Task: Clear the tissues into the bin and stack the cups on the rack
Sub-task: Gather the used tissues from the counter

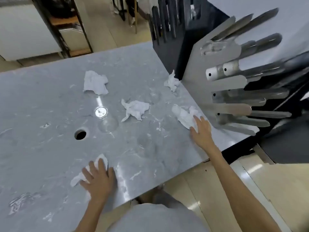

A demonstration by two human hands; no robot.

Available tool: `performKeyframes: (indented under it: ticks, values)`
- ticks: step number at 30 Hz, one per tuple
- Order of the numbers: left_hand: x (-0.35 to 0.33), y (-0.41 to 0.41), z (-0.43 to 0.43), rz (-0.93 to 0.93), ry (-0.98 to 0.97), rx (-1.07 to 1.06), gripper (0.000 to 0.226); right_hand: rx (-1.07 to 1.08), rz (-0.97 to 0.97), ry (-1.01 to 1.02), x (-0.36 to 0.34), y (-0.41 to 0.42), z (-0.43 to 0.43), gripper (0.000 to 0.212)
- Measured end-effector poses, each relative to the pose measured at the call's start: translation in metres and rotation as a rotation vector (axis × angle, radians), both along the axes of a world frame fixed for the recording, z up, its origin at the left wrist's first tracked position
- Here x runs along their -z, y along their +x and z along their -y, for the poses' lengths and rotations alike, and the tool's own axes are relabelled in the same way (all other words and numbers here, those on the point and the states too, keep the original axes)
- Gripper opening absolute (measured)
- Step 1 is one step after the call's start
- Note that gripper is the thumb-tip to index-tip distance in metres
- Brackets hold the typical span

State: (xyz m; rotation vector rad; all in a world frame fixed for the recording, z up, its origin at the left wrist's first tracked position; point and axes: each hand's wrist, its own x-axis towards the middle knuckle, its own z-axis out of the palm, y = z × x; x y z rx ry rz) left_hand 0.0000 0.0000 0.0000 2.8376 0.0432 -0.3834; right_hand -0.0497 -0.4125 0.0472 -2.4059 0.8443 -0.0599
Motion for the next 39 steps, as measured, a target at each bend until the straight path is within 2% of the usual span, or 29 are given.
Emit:
performKeyframes:
  ticks: [3, 5, 6, 8, 9, 10, 12, 14, 15, 16, 17, 19, 21, 24, 26, 28, 30, 31, 33, 36, 39]
  values:
    - [0.012, -0.021, 0.007, -0.027, -0.025, 0.021, 0.067, -0.104, -0.162, -0.100, 0.022, 0.021, 0.011, 0.058]
    - [0.018, -0.026, 0.007, 0.050, -0.031, -0.009, 0.075, -0.109, -0.161, -0.108, 0.046, 0.025, 0.008, 0.053]
    - [0.022, -0.024, 0.006, 0.083, -0.036, -0.043, 0.072, -0.095, -0.133, -0.157, 0.055, 0.021, 0.005, 0.050]
    - [0.024, -0.024, 0.010, 0.277, 0.006, -0.175, 0.057, -0.074, -0.033, -0.267, 0.072, 0.016, 0.004, 0.041]
    - [0.023, -0.026, 0.015, 0.288, -0.021, -0.191, 0.054, -0.054, 0.025, -0.285, 0.077, 0.016, 0.003, 0.037]
    - [0.015, -0.027, 0.024, 0.261, -0.063, -0.211, 0.053, -0.016, 0.078, -0.271, 0.081, 0.016, 0.004, 0.034]
    - [-0.002, -0.023, 0.036, 0.329, -0.107, -0.192, 0.056, 0.091, 0.162, -0.191, 0.082, 0.019, 0.011, 0.031]
    - [-0.037, -0.002, 0.053, 0.406, -0.310, -0.228, 0.057, 0.167, 0.194, -0.132, 0.069, 0.032, 0.028, 0.025]
    - [-0.062, 0.010, 0.065, 0.378, -0.457, -0.269, 0.050, 0.191, 0.202, -0.091, 0.057, 0.043, 0.037, 0.022]
    - [-0.088, 0.024, 0.077, 0.367, -0.587, -0.273, 0.033, 0.219, 0.221, -0.039, 0.042, 0.057, 0.048, 0.020]
    - [-0.110, 0.038, 0.091, 0.397, -0.660, -0.221, 0.021, 0.249, 0.273, 0.005, 0.025, 0.073, 0.060, 0.017]
    - [-0.148, 0.075, 0.119, 0.480, -0.730, -0.091, 0.021, 0.242, 0.399, 0.063, -0.009, 0.110, 0.080, 0.013]
    - [-0.162, 0.114, 0.149, 0.448, -0.795, -0.004, 0.017, 0.105, 0.470, 0.057, -0.034, 0.151, 0.092, 0.025]
    - [-0.140, 0.172, 0.190, 0.251, -0.662, 0.158, 0.023, -0.142, 0.378, 0.040, -0.041, 0.214, 0.099, 0.028]
    - [-0.105, 0.200, 0.212, 0.101, -0.435, 0.264, 0.030, -0.308, 0.250, 0.048, -0.025, 0.248, 0.101, 0.032]
    - [-0.064, 0.208, 0.228, -0.066, -0.165, 0.277, 0.045, -0.445, 0.114, -0.035, 0.006, 0.264, 0.103, 0.040]
    - [-0.028, 0.201, 0.231, -0.178, 0.040, 0.269, 0.055, -0.451, 0.073, -0.129, 0.039, 0.262, 0.099, 0.040]
    - [-0.015, 0.196, 0.230, -0.171, 0.092, 0.268, 0.057, -0.411, 0.107, -0.169, 0.052, 0.258, 0.098, 0.037]
    - [-0.002, 0.185, 0.223, -0.096, 0.096, 0.296, 0.052, -0.358, 0.188, -0.235, 0.072, 0.254, 0.096, 0.031]
    - [-0.001, 0.179, 0.215, 0.085, 0.020, 0.338, 0.032, -0.313, 0.210, -0.288, 0.080, 0.259, 0.096, 0.030]
    - [-0.011, 0.189, 0.215, 0.106, -0.193, 0.206, 0.023, -0.287, 0.172, -0.358, 0.086, 0.257, 0.095, 0.031]
